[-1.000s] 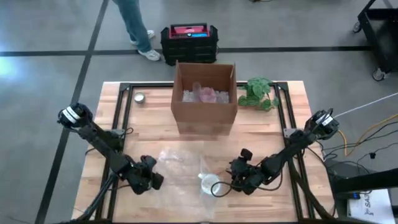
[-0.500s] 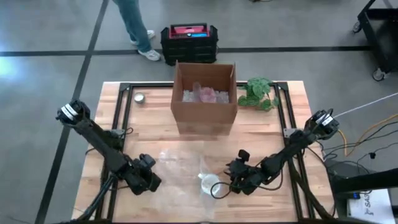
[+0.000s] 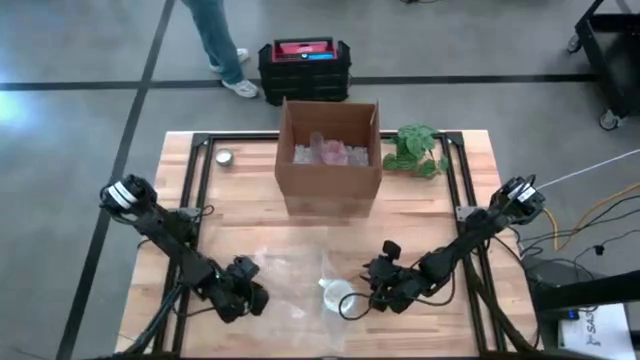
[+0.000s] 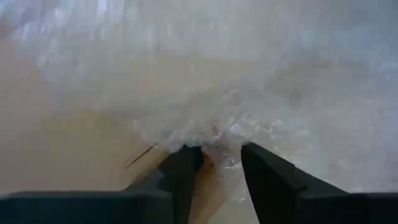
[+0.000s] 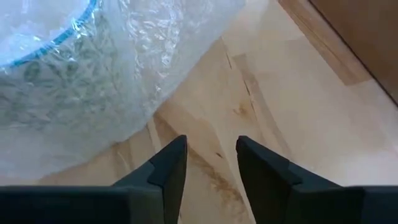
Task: Wrap mug
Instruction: Wrap the white mug in bubble wrap
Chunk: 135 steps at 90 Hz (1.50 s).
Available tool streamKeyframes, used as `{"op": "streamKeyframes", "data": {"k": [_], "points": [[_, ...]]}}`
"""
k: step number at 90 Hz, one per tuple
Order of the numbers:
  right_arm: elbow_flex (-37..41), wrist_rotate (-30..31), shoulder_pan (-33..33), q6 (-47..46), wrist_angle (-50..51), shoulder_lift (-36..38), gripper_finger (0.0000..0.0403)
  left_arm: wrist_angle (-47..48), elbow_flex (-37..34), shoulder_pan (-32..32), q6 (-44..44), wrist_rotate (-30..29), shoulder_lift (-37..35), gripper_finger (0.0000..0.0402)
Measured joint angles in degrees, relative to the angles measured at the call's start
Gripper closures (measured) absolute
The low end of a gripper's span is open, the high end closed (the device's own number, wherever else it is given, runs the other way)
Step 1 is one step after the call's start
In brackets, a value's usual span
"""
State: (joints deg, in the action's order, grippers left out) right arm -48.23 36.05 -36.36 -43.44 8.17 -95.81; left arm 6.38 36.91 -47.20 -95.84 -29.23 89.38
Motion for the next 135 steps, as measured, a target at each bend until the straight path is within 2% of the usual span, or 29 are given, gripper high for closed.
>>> {"op": "streamKeyframes", "data": {"k": [12, 22, 26, 35, 51, 67, 75, 79, 92, 104, 113, 135], "points": [[0.00, 0.02, 0.00, 0.00, 0.02, 0.02, 0.0288, -4.95, 0.00, 0.00, 6.22, -1.36, -0.10, 0.0323], [0.00, 0.02, 0.00, 0.12, -0.03, 0.02, 0.0294, -5.83, 0.09, 0.11, 9.07, -1.63, -0.98, 0.0381], [0.00, 0.02, 0.00, 0.19, 0.01, 0.02, 0.0297, -5.73, 0.32, 0.11, 9.89, -2.28, -1.55, 0.0392], [0.00, 0.04, 0.00, 0.67, -0.03, 0.02, 0.0303, -6.11, 1.81, 0.06, 13.60, -5.34, -2.94, 0.0398], [0.00, 0.07, 0.00, 0.78, -0.09, 0.02, 0.0314, -6.91, 6.57, 1.04, 25.31, -10.38, -5.08, 0.0401], [0.00, 0.09, 0.01, 0.72, -0.35, 0.02, 0.0326, -6.87, 13.48, 4.07, 38.28, -10.54, -5.14, 0.0401], [0.00, 0.09, 0.00, 0.58, -0.38, 0.02, 0.0333, -3.54, 16.89, 5.79, 42.33, -7.50, -4.54, 0.0401], [0.00, 0.07, 0.00, 0.44, -0.38, 0.02, 0.0337, 2.28, 18.52, 6.23, 41.41, -5.82, -4.45, 0.0401], [0.00, 0.04, 0.00, 0.39, -0.38, 0.02, 0.0348, 22.72, 21.51, 5.69, 28.51, -1.81, -4.45, 0.0401], [0.00, 0.04, 0.02, 0.39, -0.38, 0.02, 0.0355, 33.27, 21.06, 5.39, 18.13, 3.09, -5.12, 0.0379], [0.00, 0.04, 0.00, -0.15, -0.40, 0.02, 0.0359, 36.96, 18.89, 5.05, 12.30, 6.34, -5.13, 0.0334], [0.00, 0.03, 0.00, -0.14, -0.39, 0.02, 0.0351, 34.85, 12.94, 4.91, 3.74, 12.54, -4.45, 0.0189]]}}
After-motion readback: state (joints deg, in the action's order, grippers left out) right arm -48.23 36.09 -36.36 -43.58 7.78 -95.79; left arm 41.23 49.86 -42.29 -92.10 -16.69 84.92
